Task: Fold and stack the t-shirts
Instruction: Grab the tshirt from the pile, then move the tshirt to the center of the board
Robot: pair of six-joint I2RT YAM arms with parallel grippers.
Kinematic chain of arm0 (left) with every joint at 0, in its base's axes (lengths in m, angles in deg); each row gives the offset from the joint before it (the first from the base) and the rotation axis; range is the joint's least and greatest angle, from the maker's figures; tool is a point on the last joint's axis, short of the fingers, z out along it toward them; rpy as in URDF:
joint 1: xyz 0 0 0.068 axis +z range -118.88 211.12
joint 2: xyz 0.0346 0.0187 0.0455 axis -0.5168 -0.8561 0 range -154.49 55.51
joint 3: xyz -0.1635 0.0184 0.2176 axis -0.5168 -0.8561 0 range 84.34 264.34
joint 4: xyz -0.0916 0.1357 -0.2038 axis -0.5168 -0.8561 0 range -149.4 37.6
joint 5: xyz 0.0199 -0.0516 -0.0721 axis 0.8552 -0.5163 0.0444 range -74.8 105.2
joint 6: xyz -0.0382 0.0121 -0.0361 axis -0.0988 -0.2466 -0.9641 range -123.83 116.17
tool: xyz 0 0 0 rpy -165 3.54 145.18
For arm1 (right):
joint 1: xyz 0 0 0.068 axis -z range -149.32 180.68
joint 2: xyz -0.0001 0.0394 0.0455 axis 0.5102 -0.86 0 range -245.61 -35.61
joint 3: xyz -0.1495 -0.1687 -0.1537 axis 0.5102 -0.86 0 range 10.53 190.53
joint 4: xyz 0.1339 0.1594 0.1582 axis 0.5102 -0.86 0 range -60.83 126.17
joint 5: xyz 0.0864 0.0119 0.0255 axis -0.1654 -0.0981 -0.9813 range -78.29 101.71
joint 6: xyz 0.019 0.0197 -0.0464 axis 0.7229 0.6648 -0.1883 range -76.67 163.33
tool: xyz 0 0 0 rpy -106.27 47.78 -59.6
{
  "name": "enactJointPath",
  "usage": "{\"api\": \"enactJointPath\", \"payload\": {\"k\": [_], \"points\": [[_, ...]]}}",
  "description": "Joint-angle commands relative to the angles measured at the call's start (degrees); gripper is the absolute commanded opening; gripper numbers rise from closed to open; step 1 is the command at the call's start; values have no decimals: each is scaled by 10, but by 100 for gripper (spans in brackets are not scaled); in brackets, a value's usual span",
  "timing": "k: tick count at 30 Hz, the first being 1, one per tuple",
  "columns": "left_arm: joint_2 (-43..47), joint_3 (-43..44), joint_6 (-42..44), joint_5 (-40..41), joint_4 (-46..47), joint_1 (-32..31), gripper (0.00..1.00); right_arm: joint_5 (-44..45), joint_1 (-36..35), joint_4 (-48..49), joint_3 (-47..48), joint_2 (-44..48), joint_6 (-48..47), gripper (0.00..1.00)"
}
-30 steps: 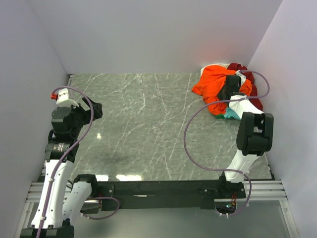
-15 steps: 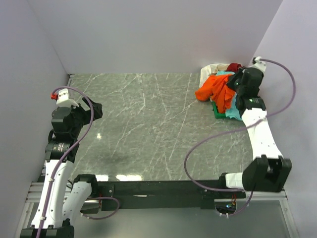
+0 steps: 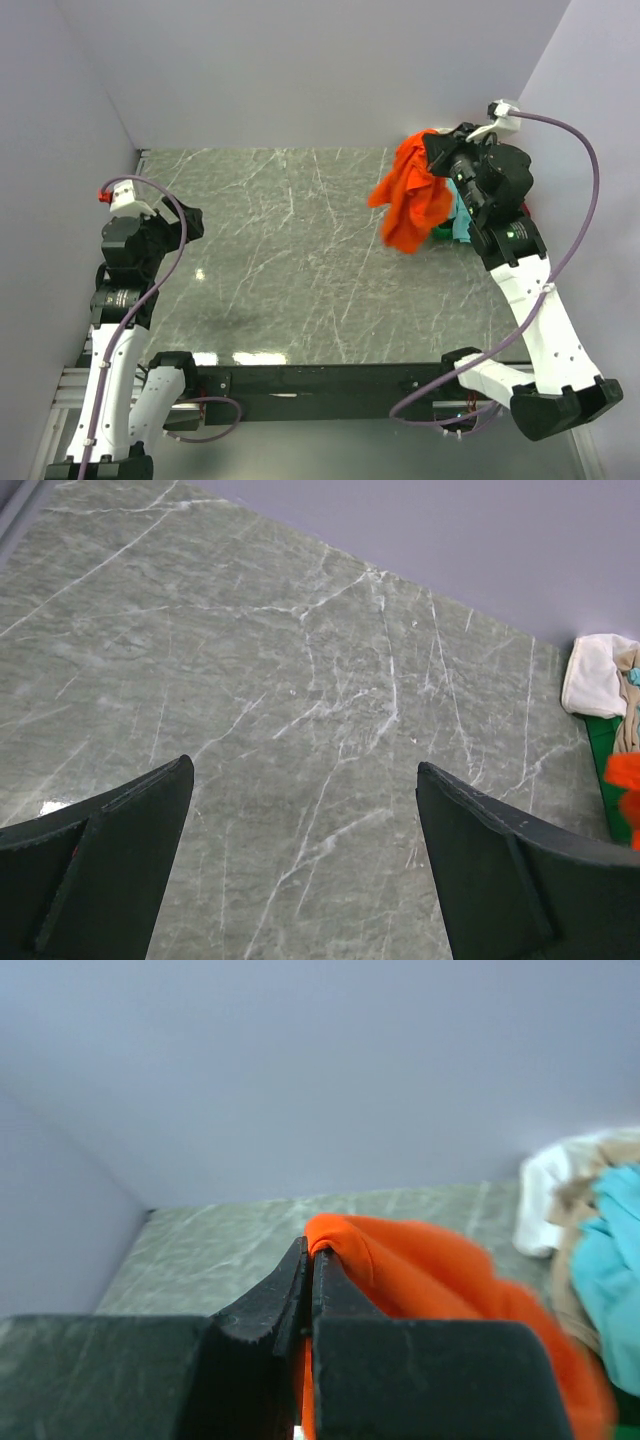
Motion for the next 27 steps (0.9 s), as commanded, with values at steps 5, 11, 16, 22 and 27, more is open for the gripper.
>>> {"api": "enactJointPath", "payload": {"k": [5, 11, 16, 22, 27], "points": [[10, 0, 9, 2, 18, 7, 99, -79, -82, 44, 97, -17, -10, 0], [13, 0, 3, 38, 10, 8, 97, -85, -95, 60, 91, -73, 27, 10], [24, -1, -4, 79, 7, 7, 96, -22, -86, 15, 20, -148, 76, 67], [16, -14, -29, 39, 18, 7, 100, -15, -83, 70, -138, -160, 113, 69], [17, -35, -75, 35, 50, -7, 99, -32, -84, 91, -216, -135, 112, 69]]}}
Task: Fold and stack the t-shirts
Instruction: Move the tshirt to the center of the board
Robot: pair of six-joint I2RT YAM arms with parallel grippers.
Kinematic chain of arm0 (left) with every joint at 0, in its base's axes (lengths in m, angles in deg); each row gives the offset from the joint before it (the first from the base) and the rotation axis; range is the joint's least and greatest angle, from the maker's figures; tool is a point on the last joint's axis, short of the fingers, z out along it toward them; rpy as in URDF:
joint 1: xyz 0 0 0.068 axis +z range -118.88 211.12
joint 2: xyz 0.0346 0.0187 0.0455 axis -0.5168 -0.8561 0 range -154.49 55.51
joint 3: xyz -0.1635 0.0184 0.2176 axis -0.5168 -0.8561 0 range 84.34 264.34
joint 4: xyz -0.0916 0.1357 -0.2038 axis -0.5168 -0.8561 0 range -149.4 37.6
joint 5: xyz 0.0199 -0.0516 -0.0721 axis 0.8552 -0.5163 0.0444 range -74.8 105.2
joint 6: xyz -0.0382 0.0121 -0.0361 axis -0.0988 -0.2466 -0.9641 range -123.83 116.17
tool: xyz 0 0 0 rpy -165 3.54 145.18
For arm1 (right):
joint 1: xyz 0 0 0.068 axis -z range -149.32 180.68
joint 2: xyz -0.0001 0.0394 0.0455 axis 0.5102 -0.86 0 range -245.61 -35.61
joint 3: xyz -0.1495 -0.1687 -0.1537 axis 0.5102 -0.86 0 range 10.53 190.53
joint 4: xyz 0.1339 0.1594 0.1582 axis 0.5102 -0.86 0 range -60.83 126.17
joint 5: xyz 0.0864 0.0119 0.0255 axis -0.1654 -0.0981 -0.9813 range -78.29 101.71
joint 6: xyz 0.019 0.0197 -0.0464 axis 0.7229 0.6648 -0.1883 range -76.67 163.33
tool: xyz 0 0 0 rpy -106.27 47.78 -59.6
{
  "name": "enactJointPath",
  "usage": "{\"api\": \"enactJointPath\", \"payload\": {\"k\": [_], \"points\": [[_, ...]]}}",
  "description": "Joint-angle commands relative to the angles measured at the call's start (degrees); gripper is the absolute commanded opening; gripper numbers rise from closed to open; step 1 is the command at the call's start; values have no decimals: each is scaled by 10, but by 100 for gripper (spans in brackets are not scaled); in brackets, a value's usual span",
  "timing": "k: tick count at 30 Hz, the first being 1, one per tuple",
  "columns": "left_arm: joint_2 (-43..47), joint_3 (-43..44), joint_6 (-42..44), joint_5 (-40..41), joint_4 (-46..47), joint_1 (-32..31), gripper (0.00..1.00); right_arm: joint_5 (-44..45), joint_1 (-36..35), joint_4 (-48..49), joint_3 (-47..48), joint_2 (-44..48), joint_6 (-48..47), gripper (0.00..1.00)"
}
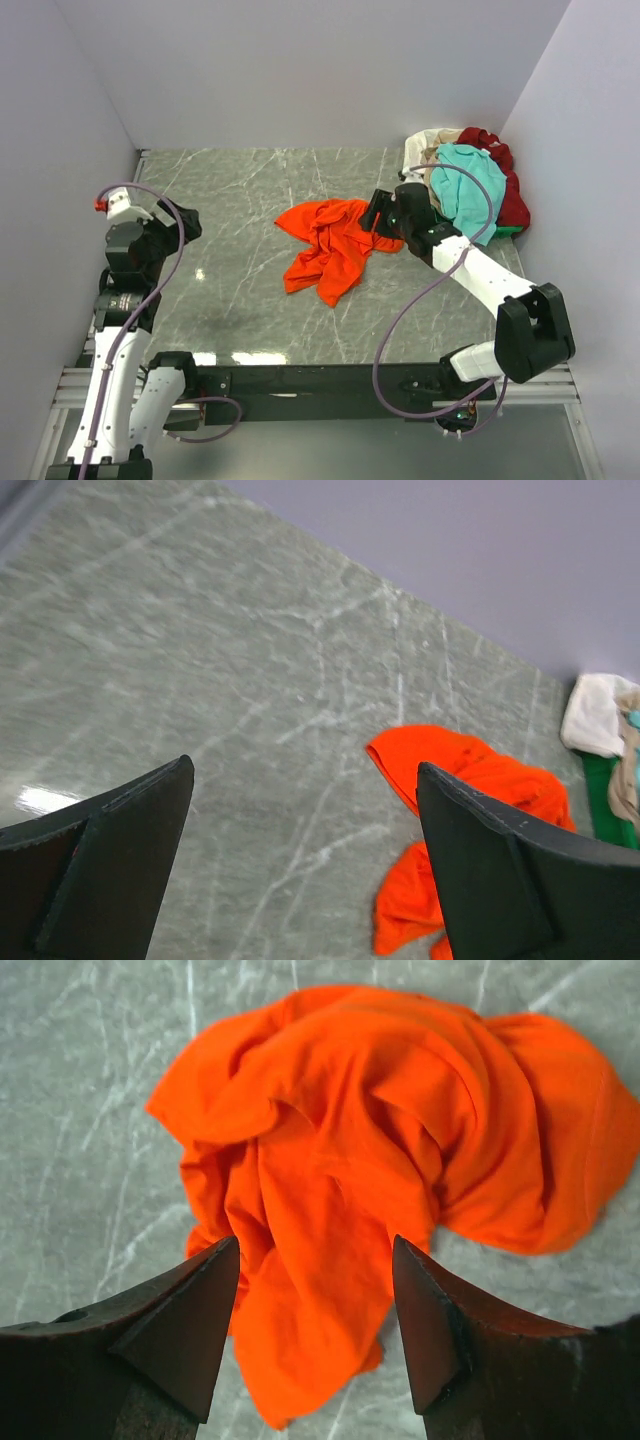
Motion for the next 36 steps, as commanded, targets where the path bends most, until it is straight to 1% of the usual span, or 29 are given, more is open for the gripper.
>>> {"api": "enactJointPath", "payload": {"k": [1, 2, 4, 5, 6, 8, 9, 10, 12, 14, 15, 16, 18, 19, 22, 26, 29, 36], "points": [[7, -22, -48, -9, 50, -25, 99, 4, 3, 49, -7, 45, 5, 69], [7, -40, -57, 0, 62, -34, 99, 13, 3, 44, -10, 46, 3, 69], [-6, -58, -76, 14, 92, -71, 99, 29, 4, 32, -21, 46, -4, 69], [-14, -62, -79, 42, 100, -88, 99, 41, 2, 29, -24, 48, -4, 69], [-26, -64, -82, 56, 107, -129, 100, 45, 3, 26, -30, 47, -6, 68], [-75, -57, -85, 83, 126, -171, 99, 51, 3, 25, -36, 51, -7, 69], [-92, -55, -87, 87, 136, -202, 99, 56, 4, 26, -41, 50, -8, 68], [-130, -52, -90, 82, 145, -213, 99, 59, 3, 27, -44, 52, -8, 68], [-164, -50, -100, 51, 187, -236, 100, 63, 3, 29, -48, 52, -9, 68], [-209, -50, -109, 38, 207, -248, 97, 64, 4, 32, -53, 48, -8, 68], [-225, -49, -117, 31, 243, -260, 96, 65, 3, 33, -55, 46, -9, 68], [-257, -44, -118, 12, 257, -263, 94, 66, 4, 35, -56, 43, -8, 68], [-290, -36, -123, -10, 284, -272, 91, 67, 5, 38, -57, 31, -10, 68], [-324, -31, -127, -35, 290, -273, 89, 66, 6, 39, -57, 25, -9, 68], [-382, -8, -137, -67, 316, -276, 83, 61, 8, 40, -53, 4, -12, 65], [-434, 3, -156, -117, 358, -279, 79, 48, 7, 46, -48, -26, -14, 65], [-471, 20, -161, -126, 371, -284, 79, 38, 7, 53, -46, -42, -13, 64], [-537, 70, -142, -120, 356, -305, 76, 29, 7, 57, -31, -83, -15, 63]]}}
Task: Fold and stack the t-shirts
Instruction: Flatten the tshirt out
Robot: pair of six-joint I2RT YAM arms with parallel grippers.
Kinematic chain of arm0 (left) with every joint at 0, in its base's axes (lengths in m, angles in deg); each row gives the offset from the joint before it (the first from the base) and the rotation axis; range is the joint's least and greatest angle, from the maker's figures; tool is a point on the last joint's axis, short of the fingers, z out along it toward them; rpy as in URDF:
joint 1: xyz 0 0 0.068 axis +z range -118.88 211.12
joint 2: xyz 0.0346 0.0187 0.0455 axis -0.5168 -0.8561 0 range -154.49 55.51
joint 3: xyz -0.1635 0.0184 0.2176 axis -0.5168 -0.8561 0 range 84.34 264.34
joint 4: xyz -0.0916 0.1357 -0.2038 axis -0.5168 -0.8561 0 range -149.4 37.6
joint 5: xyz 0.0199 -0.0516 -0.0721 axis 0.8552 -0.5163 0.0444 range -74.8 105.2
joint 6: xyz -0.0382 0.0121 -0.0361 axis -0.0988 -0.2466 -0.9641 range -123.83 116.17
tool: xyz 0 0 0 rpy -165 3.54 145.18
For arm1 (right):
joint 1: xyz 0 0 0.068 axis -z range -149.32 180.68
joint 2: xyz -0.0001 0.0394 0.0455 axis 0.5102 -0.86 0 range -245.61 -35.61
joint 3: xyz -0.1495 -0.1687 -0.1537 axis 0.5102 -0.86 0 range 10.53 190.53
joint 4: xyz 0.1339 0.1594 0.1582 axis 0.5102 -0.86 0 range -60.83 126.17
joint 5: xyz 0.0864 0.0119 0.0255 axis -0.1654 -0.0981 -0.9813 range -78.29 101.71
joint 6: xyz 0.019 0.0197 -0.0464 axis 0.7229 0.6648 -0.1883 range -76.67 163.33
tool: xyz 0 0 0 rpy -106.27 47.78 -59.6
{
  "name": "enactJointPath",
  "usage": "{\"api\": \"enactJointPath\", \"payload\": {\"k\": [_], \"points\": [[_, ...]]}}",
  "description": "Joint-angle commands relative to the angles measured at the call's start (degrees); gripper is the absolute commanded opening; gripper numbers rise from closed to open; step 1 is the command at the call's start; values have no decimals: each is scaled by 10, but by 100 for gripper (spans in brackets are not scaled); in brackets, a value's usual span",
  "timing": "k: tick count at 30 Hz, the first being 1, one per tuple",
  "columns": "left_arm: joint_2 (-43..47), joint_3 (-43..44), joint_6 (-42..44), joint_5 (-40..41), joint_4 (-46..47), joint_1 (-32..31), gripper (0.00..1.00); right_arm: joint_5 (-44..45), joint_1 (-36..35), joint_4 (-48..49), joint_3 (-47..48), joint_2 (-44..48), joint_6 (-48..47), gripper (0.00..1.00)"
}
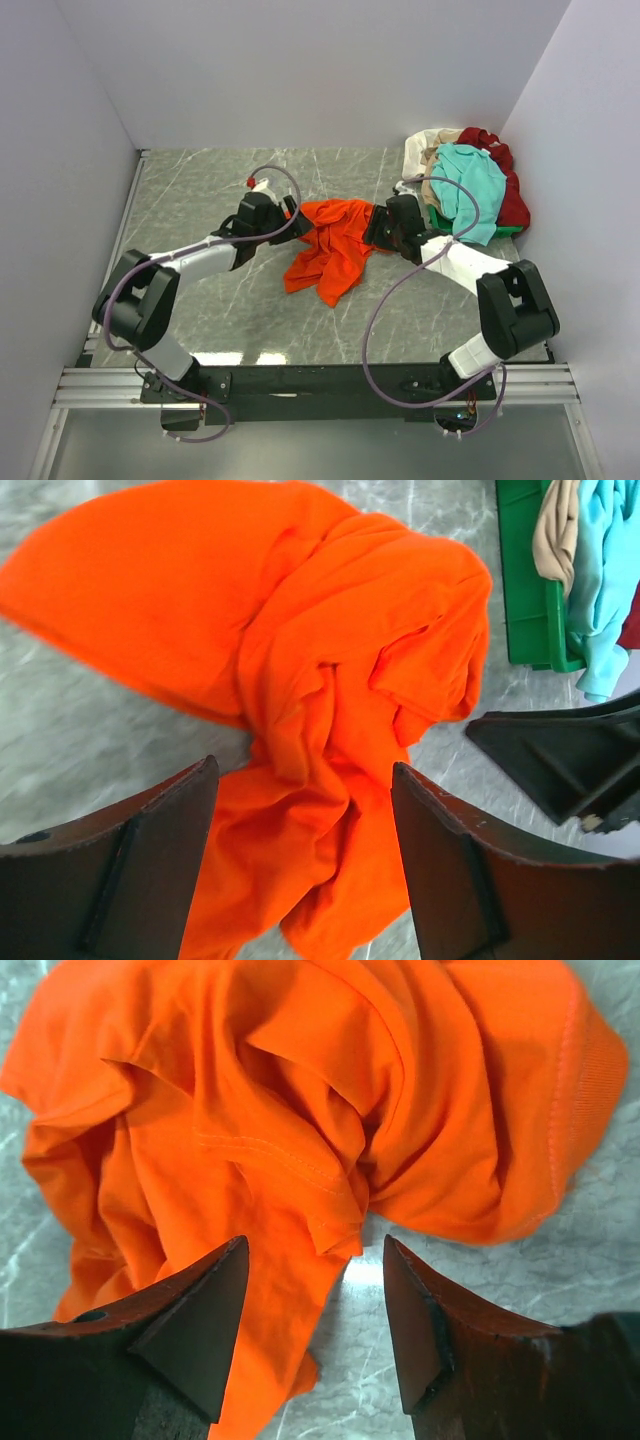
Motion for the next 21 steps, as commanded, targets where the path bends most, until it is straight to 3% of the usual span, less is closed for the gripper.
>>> {"api": "enactJointPath", "payload": {"k": [1, 13, 21], "points": [[-26, 44, 7, -8, 20, -11, 75, -3, 3, 20, 26, -18, -8, 63], [-99, 96, 26, 32, -30, -25, 73, -2, 3, 21, 53, -77, -14, 61], [-133, 116, 27, 10, -24, -28, 52, -3, 6, 21, 64, -100, -20, 54]]}}
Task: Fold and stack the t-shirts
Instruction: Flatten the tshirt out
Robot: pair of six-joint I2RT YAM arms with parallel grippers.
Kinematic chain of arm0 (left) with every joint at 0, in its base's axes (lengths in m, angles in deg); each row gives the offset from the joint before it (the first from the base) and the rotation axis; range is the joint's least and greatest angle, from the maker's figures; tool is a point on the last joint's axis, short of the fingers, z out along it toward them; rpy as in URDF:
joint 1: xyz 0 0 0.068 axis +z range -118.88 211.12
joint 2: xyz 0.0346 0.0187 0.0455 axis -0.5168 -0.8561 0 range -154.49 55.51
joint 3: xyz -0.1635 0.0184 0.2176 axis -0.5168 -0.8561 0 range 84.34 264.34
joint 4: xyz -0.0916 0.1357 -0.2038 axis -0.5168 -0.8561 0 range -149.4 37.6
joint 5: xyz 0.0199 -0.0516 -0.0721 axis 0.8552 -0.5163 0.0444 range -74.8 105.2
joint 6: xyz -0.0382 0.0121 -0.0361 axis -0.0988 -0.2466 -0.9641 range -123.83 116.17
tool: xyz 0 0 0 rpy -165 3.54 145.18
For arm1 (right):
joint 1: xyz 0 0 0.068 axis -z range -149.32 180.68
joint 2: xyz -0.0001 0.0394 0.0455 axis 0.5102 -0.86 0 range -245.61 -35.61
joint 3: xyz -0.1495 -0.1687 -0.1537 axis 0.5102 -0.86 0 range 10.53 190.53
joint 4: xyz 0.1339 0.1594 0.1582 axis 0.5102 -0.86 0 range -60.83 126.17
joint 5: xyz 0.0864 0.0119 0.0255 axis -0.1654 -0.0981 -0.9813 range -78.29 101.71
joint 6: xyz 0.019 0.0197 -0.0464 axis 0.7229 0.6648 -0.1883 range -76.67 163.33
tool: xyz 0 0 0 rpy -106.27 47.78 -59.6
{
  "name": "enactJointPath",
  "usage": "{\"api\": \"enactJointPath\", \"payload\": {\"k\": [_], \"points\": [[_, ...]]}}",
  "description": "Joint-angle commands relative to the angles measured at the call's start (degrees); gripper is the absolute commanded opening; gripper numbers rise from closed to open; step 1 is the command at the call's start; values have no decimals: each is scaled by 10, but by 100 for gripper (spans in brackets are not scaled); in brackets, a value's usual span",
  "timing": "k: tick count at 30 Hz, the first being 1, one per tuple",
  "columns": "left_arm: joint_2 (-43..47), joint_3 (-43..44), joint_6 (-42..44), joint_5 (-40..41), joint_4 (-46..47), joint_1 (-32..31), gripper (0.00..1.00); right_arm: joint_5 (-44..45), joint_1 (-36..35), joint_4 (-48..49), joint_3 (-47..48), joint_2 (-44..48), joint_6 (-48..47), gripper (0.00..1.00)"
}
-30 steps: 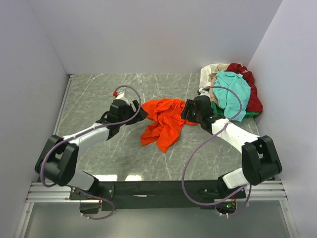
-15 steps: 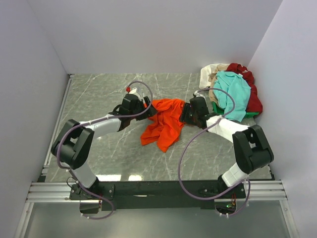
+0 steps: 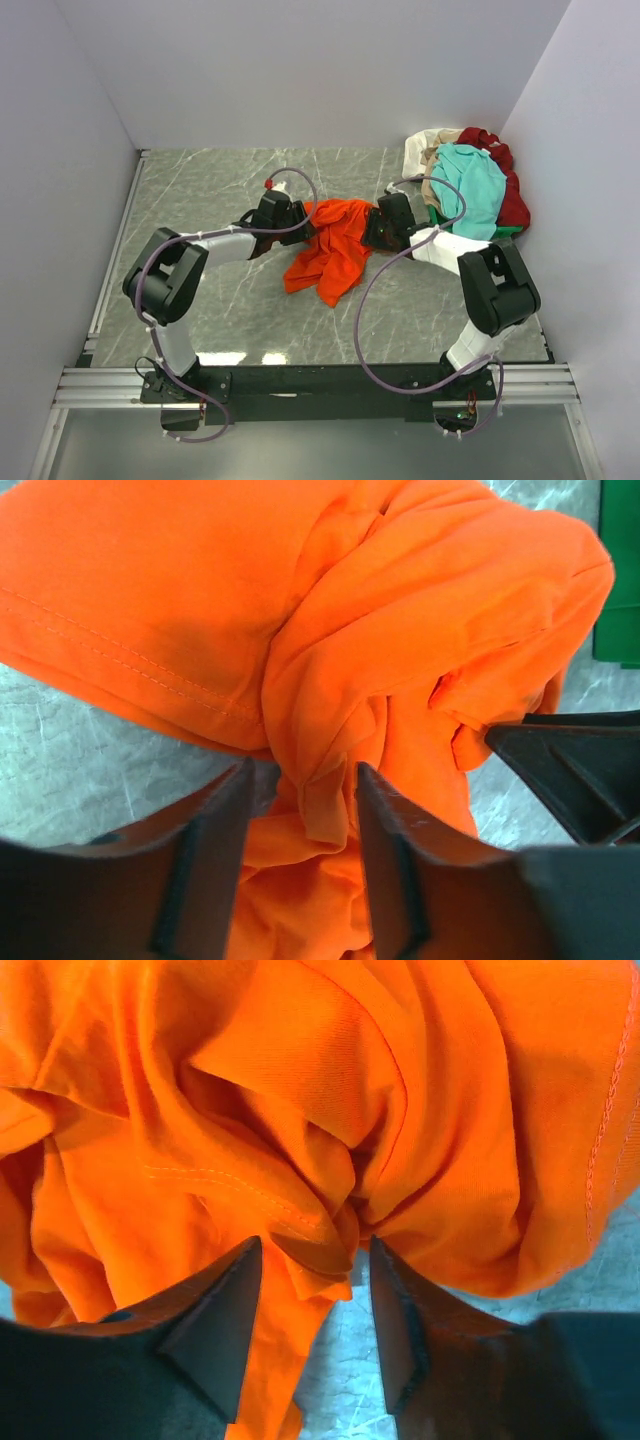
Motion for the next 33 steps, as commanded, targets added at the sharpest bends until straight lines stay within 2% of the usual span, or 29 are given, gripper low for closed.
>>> {"api": "enactJointPath", "payload": {"k": [1, 4, 5, 7, 8, 10, 13, 17, 19, 20, 25, 30, 33], "points": [[-7, 26, 9, -10, 10, -4, 49, -1, 6, 18, 23, -6, -8, 52], [-15, 29, 9, -17, 13, -4, 40, -7, 10, 18, 28, -11, -11, 39], [-17, 30, 9, -20, 15, -4, 32, -8, 9, 17, 31, -12, -13, 31], [-24, 32, 7, -31, 21, -3, 22, -8, 11, 14, 33, -14, -16, 21], [-27, 34, 9, -33, 20, -3, 10, -6, 11, 10, 37, -14, -18, 9], [-34, 45, 15, -33, 9, -3, 0, 1, 13, -2, 44, -13, -23, 0], [-29, 55, 33, -19, -9, -2, 0, 11, 13, -15, 52, -2, -36, 0], [16, 66, 65, 46, -69, 3, 0, 25, 14, -36, 69, 32, -52, 0], [60, 71, 88, 111, -84, 3, 0, 42, 15, -54, 76, 60, -58, 0], [75, 74, 103, 164, -120, 3, 0, 49, 16, -60, 85, 71, -65, 0], [181, 87, 155, 274, -173, 3, 0, 115, 18, -114, 118, 160, -85, 0], [266, 92, 183, 329, -237, 0, 0, 135, 18, -133, 115, 269, -94, 0], [302, 79, 192, 324, -250, 0, 1, 127, 17, -122, 76, 341, -86, 0]]}}
